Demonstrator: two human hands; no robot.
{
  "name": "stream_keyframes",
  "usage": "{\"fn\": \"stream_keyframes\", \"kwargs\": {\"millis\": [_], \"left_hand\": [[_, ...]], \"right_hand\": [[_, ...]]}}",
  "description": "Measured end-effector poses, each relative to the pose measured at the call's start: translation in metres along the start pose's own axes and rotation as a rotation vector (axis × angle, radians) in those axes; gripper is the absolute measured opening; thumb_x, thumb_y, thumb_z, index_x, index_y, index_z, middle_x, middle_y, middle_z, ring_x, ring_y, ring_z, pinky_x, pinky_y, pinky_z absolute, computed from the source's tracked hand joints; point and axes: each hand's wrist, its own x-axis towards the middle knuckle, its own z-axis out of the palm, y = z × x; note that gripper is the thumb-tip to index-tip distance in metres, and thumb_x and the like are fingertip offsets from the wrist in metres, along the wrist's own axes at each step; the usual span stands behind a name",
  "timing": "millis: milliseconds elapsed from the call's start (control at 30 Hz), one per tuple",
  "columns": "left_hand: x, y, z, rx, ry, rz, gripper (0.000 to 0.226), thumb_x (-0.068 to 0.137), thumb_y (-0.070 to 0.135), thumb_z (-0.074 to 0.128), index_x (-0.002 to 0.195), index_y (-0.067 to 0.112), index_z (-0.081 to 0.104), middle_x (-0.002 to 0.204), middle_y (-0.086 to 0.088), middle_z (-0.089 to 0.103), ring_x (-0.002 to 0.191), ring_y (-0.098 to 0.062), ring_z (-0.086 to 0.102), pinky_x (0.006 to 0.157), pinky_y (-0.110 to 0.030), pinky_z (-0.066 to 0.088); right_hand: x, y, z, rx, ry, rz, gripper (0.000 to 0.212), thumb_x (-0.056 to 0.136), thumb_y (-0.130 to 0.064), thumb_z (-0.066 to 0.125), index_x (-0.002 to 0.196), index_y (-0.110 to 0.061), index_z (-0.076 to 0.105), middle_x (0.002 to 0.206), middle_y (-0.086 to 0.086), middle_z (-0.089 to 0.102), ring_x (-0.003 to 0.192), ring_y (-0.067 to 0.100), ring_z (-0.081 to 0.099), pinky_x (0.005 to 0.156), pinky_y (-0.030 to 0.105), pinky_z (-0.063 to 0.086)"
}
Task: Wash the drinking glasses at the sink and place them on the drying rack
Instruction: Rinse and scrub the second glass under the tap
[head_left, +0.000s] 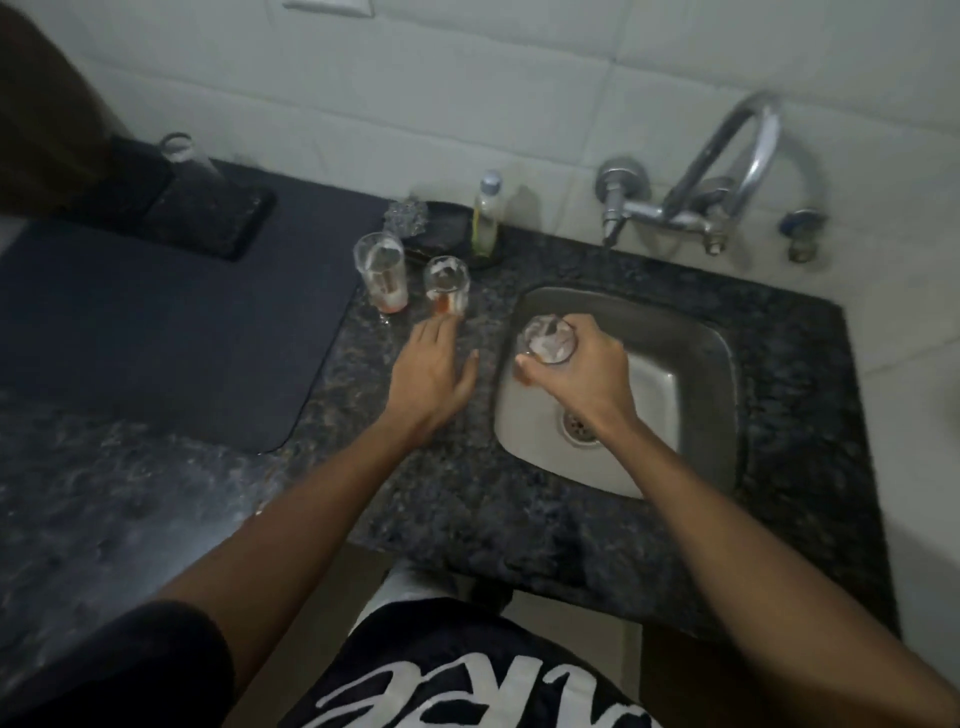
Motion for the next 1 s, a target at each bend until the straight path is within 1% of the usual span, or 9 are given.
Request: {"fn": "stream_keyframes", "kwargs": {"millis": [100, 267, 367, 467, 533, 600, 667, 800, 1000], "left_hand": [[0.035, 0.040, 0.010, -0.070, 0.011, 0.075, 0.053, 0.098, 0.033, 0.060, 0.138, -0.001, 0.054, 0.133, -0.022, 0.061, 0.123, -0.037, 0.056, 0.104, -0.046, 0.047], [0.097, 0.097, 0.024, -0.147, -0.020, 0.161, 0.060, 0.097, 0.038, 0.058, 0.141, -0.003, 0.052, 0.138, -0.023, 0.058, 0.130, -0.038, 0.052, 0.108, -0.047, 0.046], [0.128, 0.123, 0.028, -0.179, -0.031, 0.177, 0.055, 0.098, 0.039, 0.060, 0.136, 0.000, 0.054, 0.130, -0.020, 0.061, 0.122, -0.038, 0.056, 0.097, -0.048, 0.050], [0.156, 0.138, 0.037, -0.224, -0.140, 0.091, 0.061, 0.097, 0.050, 0.059, 0.138, 0.006, 0.048, 0.125, -0.018, 0.064, 0.113, -0.039, 0.062, 0.088, -0.048, 0.053], [0.171, 0.145, 0.046, -0.300, -0.222, -0.013, 0.070, 0.094, 0.056, 0.060, 0.140, 0.006, 0.041, 0.126, -0.020, 0.063, 0.111, -0.043, 0.064, 0.087, -0.050, 0.054], [0.185, 0.148, 0.056, -0.339, -0.272, -0.153, 0.067, 0.096, 0.051, 0.062, 0.137, 0.003, 0.041, 0.128, -0.024, 0.062, 0.114, -0.046, 0.062, 0.090, -0.049, 0.051], [0.196, 0.150, 0.066, -0.335, -0.300, -0.255, 0.054, 0.100, 0.040, 0.059, 0.133, 0.000, 0.044, 0.129, -0.026, 0.062, 0.118, -0.046, 0.061, 0.092, -0.047, 0.049], [0.205, 0.154, 0.079, -0.321, -0.273, -0.339, 0.036, 0.106, 0.025, 0.047, 0.124, -0.003, 0.059, 0.127, -0.026, 0.065, 0.118, -0.043, 0.062, 0.093, -0.043, 0.048], [0.208, 0.156, 0.080, -0.344, -0.234, -0.355, 0.044, 0.106, 0.036, 0.050, 0.114, -0.004, 0.067, 0.116, -0.025, 0.070, 0.109, -0.042, 0.066, 0.087, -0.042, 0.051]], "right_hand": [[0.006, 0.013, -0.032, -0.023, 0.107, 0.044, 0.058, 0.068, -0.048, 0.090, 0.109, -0.016, 0.065, 0.093, -0.004, 0.069, 0.089, 0.018, 0.068, 0.071, 0.029, 0.050], [0.024, 0.020, -0.070, -0.017, 0.269, 0.100, 0.056, 0.067, -0.049, 0.091, 0.106, -0.017, 0.067, 0.095, -0.001, 0.074, 0.089, 0.019, 0.070, 0.074, 0.030, 0.053], [0.033, 0.019, -0.090, -0.020, 0.344, 0.120, 0.058, 0.068, -0.051, 0.090, 0.108, -0.016, 0.067, 0.098, 0.001, 0.074, 0.090, 0.020, 0.070, 0.075, 0.027, 0.051], [0.043, 0.018, -0.106, -0.041, 0.373, 0.106, 0.061, 0.069, -0.055, 0.088, 0.110, -0.015, 0.066, 0.099, 0.002, 0.074, 0.091, 0.022, 0.070, 0.076, 0.030, 0.055], [0.049, 0.018, -0.115, -0.057, 0.386, 0.093, 0.061, 0.070, -0.056, 0.087, 0.112, -0.017, 0.067, 0.101, 0.000, 0.075, 0.093, 0.020, 0.071, 0.078, 0.031, 0.056], [0.055, 0.018, -0.123, -0.066, 0.386, 0.065, 0.060, 0.071, -0.054, 0.087, 0.115, -0.019, 0.067, 0.103, -0.002, 0.074, 0.095, 0.018, 0.071, 0.082, 0.033, 0.058], [0.062, 0.019, -0.130, -0.075, 0.374, 0.023, 0.059, 0.072, -0.052, 0.087, 0.116, -0.019, 0.066, 0.104, -0.003, 0.074, 0.096, 0.017, 0.070, 0.083, 0.035, 0.059], [0.074, 0.026, -0.134, -0.070, 0.359, -0.019, 0.061, 0.072, -0.052, 0.087, 0.119, -0.021, 0.064, 0.101, -0.004, 0.074, 0.092, 0.015, 0.070, 0.081, 0.036, 0.061], [0.078, 0.036, -0.127, -0.039, 0.297, -0.017, 0.062, 0.070, -0.061, 0.083, 0.115, -0.022, 0.066, 0.103, -0.005, 0.073, 0.094, 0.015, 0.071, 0.082, 0.038, 0.062]]}}
